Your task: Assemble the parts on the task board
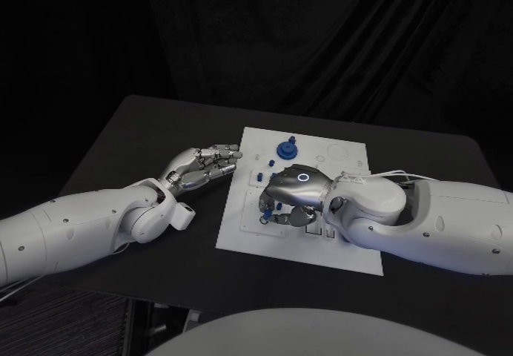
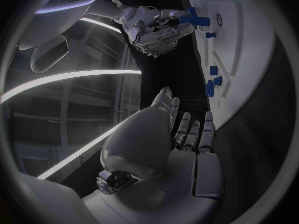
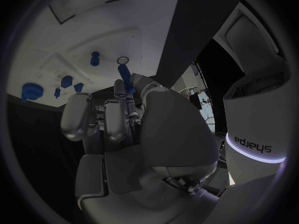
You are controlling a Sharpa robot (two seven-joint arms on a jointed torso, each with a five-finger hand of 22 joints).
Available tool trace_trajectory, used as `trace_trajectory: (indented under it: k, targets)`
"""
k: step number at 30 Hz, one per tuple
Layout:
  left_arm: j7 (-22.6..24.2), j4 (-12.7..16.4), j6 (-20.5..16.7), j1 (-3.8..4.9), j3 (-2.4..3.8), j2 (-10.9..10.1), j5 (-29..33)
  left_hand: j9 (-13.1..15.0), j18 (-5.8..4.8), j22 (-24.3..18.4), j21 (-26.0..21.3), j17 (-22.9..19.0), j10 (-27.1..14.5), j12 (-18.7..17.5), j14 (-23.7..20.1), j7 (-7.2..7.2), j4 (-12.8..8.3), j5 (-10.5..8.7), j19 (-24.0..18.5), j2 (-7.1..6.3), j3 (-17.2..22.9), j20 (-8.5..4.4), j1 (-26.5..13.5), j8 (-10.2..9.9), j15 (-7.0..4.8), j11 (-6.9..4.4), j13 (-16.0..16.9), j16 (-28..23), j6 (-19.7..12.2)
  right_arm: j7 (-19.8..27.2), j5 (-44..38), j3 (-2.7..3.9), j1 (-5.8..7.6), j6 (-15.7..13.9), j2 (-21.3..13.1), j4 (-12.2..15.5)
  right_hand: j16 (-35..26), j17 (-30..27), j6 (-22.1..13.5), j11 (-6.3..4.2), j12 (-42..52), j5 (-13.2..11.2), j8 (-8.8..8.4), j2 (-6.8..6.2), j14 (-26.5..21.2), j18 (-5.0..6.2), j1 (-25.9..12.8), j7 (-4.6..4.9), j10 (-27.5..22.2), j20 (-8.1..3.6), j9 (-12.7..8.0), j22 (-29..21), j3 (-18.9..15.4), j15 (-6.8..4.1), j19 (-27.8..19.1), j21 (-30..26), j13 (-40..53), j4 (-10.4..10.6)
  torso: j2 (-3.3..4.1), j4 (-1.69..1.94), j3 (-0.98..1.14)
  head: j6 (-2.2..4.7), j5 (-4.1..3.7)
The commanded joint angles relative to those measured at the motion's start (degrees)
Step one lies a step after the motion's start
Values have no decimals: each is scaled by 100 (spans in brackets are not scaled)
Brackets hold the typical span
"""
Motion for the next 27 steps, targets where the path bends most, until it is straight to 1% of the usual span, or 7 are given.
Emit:
trace_trajectory:
  k: [1, 3, 5, 8, 11, 19, 27]
  targets:
    - [840, 8, 63, -9, 6, 9, 25, 4, -12, -199, -26, -68, -21, -138, -119, 34, -49, 25, -116, -26, 7, -58, -18, 27, -20, -48, -10, -131, -17, 83, -247, 3, -43, 50, 69, -66, 37, 7, 113, -4, -40, 35, -3, 55, 1, -45, 14, -80, 27, -24, 342, 918, 1, -32, 4, 23, -9, -31, 10, 4, 2, -1, -12]
    - [835, 6, 83, -9, 6, 13, 25, 0, -33, -304, -36, -90, -36, -200, -153, 48, -60, 26, -185, -18, 9, -53, -21, 21, 0, -20, -13, -171, -33, 87, -309, 3, -63, 56, 123, -114, 38, 8, 111, -4, -43, 35, -5, 56, 1, -47, 17, -79, 30, -24, 345, 919, 3, -32, 6, 30, -10, -36, 15, 20, 4, -1, -34]
    - [827, 5, 103, -9, 6, 17, 25, -1, -45, -367, -37, -102, -54, -253, -161, 67, -72, 26, -225, 4, 22, -24, -14, 21, 33, 22, -15, -189, -42, 91, -358, 3, -76, 57, 162, -150, 38, 7, 109, -3, -45, 35, -6, 56, 1, -46, 18, -78, 31, -23, 346, 918, 4, -32, 5, 26, -10, -40, 16, 23, 6, -1, -34]
    - [818, 5, 126, -9, 6, 23, 25, -1, -41, -376, -31, -104, -65, -279, -151, 78, -84, 27, -231, 19, 33, 12, -4, 23, 60, 45, -16, -190, -47, 98, -398, 4, -90, 58, 192, -177, 32, 1, 107, -3, -46, 35, -7, 55, -1, -47, 18, -77, 32, -24, 347, 919, 4, -31, 6, 29, -10, -42, 17, 17, 6, -1, -24]
    - [801, 5, 149, -9, 6, 24, 25, -2, -33, -382, -26, -102, -63, -276, -131, 80, -95, 27, -229, 31, 43, 42, 5, 24, 80, 60, -14, -182, -52, 103, -423, 4, -100, 66, 209, -198, 36, 6, 106, -3, -48, 35, -8, 55, 1, -46, 19, -76, 33, -24, 349, 917, 4, -31, 4, 23, -10, -44, 22, 1, 6, -1, 3]
    - [779, 4, 171, -9, 6, 28, 25, -3, -16, -426, -24, -108, -67, -298, -127, 84, -107, 26, -241, 48, 56, 113, 11, 25, 127, 80, -14, -188, -62, 102, -438, 4, -119, 111, 231, -248, 38, 8, 103, -2, -51, 35, -10, 56, 1, -48, 22, -74, 37, -23, 352, 920, 7, -31, 6, 33, -10, -51, 17, 9, 3, -1, -27]
    - [758, -6, 199, -9, 6, 39, 25, -5, 16, -487, -30, -116, -80, -330, -130, 93, -118, 26, -276, 68, 69, 200, 15, 23, 164, 93, -16, -199, -80, 101, -441, 4, -172, 144, 272, -331, 37, 7, 101, -2, -54, 35, -11, 58, 1, -48, 24, -73, 39, -23, 354, 920, 8, -30, 6, 33, -10, -55, 14, -2, 4, -1, -2]
